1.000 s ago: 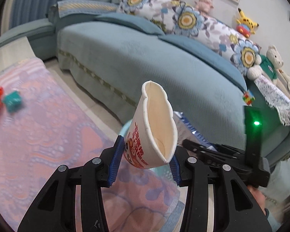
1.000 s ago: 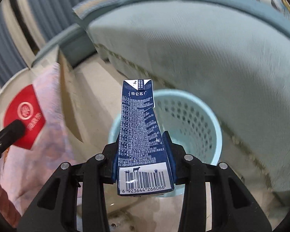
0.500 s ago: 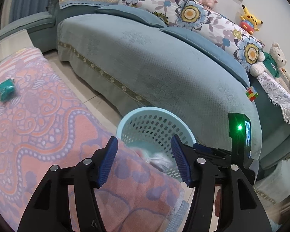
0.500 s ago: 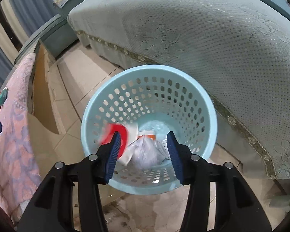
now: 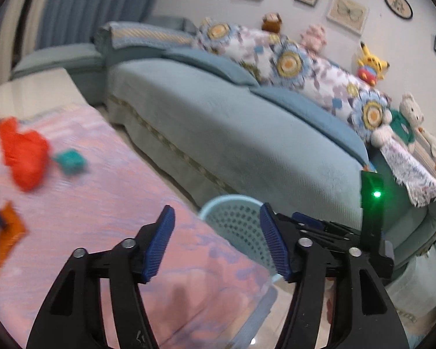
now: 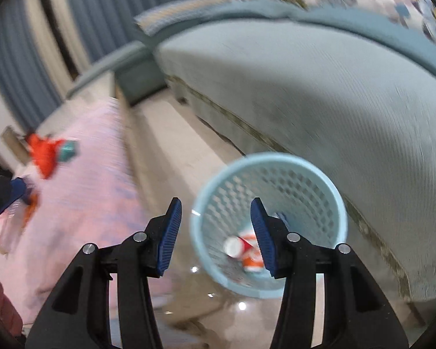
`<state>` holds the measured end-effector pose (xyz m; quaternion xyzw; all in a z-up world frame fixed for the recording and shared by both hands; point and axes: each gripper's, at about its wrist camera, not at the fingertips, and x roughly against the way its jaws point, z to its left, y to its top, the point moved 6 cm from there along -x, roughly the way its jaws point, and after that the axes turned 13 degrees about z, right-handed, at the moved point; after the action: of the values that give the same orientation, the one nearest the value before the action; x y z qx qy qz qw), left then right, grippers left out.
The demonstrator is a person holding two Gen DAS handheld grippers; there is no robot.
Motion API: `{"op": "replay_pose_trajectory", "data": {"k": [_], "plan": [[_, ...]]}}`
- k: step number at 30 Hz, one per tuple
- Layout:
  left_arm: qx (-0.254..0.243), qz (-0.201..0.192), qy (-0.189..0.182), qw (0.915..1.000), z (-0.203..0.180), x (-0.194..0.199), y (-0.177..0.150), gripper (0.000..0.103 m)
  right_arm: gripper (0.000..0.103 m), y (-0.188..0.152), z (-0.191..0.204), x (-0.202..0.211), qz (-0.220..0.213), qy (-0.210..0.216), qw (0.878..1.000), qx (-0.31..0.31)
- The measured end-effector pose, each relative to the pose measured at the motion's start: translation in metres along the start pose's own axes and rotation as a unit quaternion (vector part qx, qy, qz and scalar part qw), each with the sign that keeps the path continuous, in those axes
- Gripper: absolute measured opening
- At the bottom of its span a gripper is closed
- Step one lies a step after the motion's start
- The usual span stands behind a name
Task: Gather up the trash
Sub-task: 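Carry both items to the blue basket and open both tools over it, then grasp the pink-white drink bottle with the left tool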
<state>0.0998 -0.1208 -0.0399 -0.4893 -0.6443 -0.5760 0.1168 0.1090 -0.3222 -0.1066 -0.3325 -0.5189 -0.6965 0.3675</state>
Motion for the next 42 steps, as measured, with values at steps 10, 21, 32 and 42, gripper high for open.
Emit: {"op": "replay_pose_trajectory", "data": {"k": [10,21,32,42], "plan": [[0.096,-0.082,0.091,0.9878,0.114,0.126,-0.03,0.066,0.046,-0.001,0.147,0.047,-0.072,0.067,0.985,0.143],[0.176,-0.046,0.248,0.9515,0.268,0.192,-0.095,0.074,0.046,-0.037,0.274,0.014,-0.05,0.094,0.957,0.27],[0.191,0.045,0.163,0.967,0.3,0.158,-0.114,0.052,0.046,-0.056,0.299,-0.017,-0.006,0.103,0.951,0.292],[0.195,0.076,0.06,0.9761,0.256,0.123,-0.102,0.043,0.046,-0.056,0.302,-0.017,0.001,0.113,0.952,0.286]]}}
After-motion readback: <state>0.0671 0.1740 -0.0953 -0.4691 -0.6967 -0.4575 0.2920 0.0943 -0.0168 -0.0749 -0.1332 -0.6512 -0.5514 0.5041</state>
